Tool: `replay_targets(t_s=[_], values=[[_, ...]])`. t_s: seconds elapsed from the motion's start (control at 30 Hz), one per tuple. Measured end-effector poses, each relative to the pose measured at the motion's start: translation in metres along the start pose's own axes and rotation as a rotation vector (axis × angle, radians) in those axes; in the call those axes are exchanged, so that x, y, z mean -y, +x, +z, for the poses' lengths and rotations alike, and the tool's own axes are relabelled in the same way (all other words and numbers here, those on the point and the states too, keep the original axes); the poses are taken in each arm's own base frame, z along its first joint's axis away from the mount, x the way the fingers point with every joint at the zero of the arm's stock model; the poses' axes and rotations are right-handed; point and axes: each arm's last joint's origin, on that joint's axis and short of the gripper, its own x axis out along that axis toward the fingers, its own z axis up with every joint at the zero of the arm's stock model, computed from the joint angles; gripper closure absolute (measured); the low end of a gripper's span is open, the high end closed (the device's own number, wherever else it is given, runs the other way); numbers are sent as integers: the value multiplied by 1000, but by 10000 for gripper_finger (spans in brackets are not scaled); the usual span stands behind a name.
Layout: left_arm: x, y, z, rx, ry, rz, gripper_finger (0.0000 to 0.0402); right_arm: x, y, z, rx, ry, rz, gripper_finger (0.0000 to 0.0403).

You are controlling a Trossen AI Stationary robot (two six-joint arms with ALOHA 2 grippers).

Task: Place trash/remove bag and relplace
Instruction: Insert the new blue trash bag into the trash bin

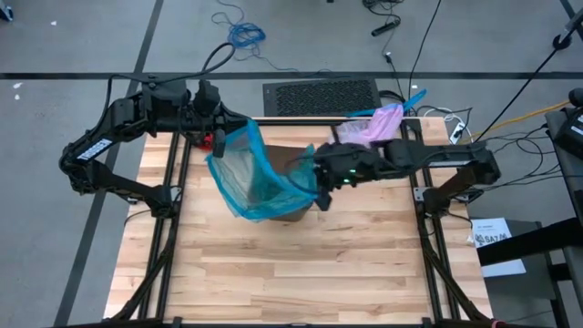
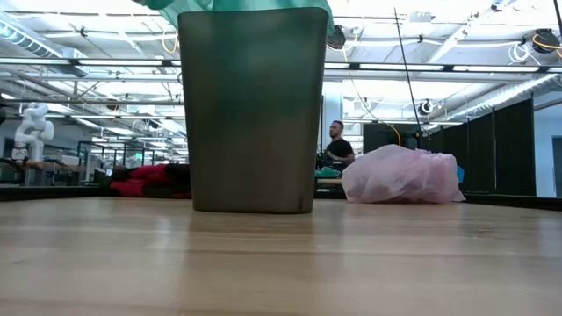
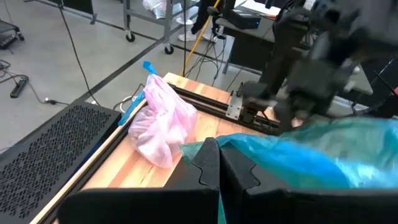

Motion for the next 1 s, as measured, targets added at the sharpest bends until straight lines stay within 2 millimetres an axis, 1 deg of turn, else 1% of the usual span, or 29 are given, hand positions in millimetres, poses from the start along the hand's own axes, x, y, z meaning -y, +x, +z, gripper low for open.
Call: replay_targets(t_s=[0.07,0.17,0.23,0.4,0.53,0.6,0.77,0.83,0.9,1.0], values=[[0,0,0,1,0,0,402,6,15,4,5,-2,-20,402],[0,0,0,0,-1,-1,402,17,30,14,41,0,-34,403],[0,0,0,0,-1,-1,402,26,44,18,31,13,-30,403],[0,0,0,-1,-2,-1,402,44,83,11,-101,35,-32,403],[0,0,0,-3,-21,0,402,49,106,0,-204,64,-38,403],[0,0,-1,-6,-27,0,402,51,114,-5,-247,88,-43,403],[0,4,-1,-14,-28,2,402,53,115,-9,-287,134,-75,403],[0,6,0,-14,-28,1,402,51,110,-7,-285,150,-45,403],[0,7,-1,-15,-27,0,402,49,99,-3,-265,182,-28,403],[0,7,0,-13,-27,-1,402,44,72,11,-187,211,16,401]])
